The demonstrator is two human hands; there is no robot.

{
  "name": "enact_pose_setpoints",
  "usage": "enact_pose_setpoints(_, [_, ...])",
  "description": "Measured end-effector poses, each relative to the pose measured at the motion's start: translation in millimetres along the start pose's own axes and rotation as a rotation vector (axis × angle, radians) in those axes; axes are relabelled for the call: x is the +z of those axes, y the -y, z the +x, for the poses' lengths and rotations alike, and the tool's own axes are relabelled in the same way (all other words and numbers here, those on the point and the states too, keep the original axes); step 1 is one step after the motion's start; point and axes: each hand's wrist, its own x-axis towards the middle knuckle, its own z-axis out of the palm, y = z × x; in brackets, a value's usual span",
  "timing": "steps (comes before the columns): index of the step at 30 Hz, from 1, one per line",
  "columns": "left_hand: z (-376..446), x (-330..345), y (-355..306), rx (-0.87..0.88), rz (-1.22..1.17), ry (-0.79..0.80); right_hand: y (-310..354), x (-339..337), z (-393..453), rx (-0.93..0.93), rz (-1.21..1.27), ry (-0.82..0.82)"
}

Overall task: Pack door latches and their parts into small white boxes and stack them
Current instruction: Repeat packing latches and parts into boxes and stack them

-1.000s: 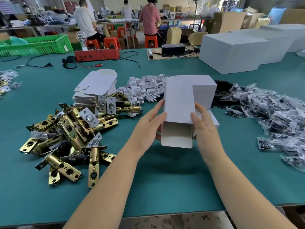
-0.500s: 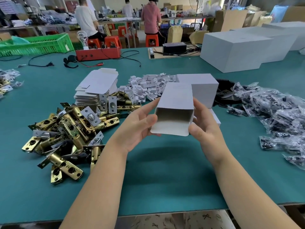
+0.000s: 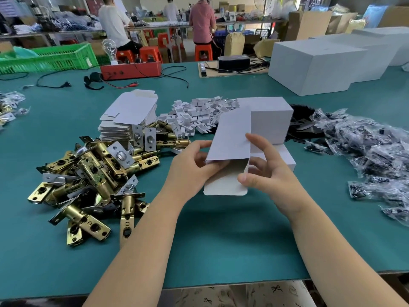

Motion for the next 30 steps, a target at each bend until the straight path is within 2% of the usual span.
enact_pose_setpoints(3, [-1,1,-1,0.069,0.082,-0.065,-4,7,1,0.051,-0.096,-0.108])
enact_pose_setpoints(5, [-2,2,-2,0.093,0.117,-0.040,-6,12,1,0.039,-0.161,-0.207])
enact_pose_setpoints(8, [-2,2,-3,0.063,0.090,0.094,-9,9,4,0.014,-0.232,-0.352])
enact_pose_setpoints(10, [-1,1,-4,0.012,-0.039,0.223,-9,4,5,0.014,-0.250,-0.412])
enact_pose_setpoints(12, [1,3,-6,-0.069,-0.242,0.277,-7,3,6,0.016,-0.239,-0.416])
enact_pose_setpoints(14, [1,6,-8,-0.175,-0.404,0.238,-5,8,5,0.008,-0.244,-0.372])
enact_pose_setpoints(17, [2,7,-8,-0.294,-0.500,0.193,-2,14,2,-0.008,-0.233,-0.281])
enact_pose_setpoints(20, [5,1,-8,-0.356,-0.684,0.098,-1,11,2,-0.018,-0.061,-0.173])
enact_pose_setpoints(23, [9,-5,-9,-0.343,-0.906,-0.027,-4,5,4,0.021,0.114,-0.137])
enact_pose_setpoints(26, [9,-5,-8,-0.293,-0.945,-0.056,-8,10,5,0.029,0.019,-0.156])
enact_pose_setpoints(30, [6,7,-7,-0.259,-0.865,0.002,-13,18,6,0.005,-0.082,-0.324])
